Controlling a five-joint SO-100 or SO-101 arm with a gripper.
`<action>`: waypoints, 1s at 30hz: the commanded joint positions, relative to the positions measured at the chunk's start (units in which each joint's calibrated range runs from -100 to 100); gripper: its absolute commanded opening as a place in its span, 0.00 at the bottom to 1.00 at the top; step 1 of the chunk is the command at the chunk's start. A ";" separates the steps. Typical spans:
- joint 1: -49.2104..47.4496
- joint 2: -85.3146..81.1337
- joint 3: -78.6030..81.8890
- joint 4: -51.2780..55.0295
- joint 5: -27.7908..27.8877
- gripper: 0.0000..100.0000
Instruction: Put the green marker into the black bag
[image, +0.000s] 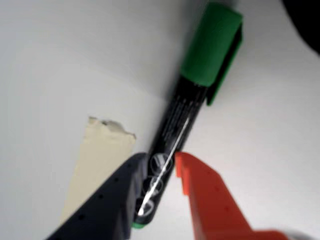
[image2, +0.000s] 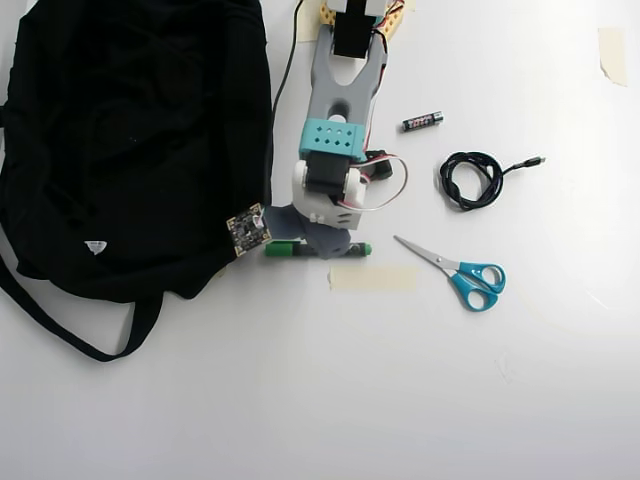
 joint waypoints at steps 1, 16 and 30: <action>1.46 -1.64 -1.38 0.29 0.38 0.08; 2.13 -1.64 -1.83 1.92 2.21 0.08; 1.01 -0.89 -1.74 1.49 2.21 0.18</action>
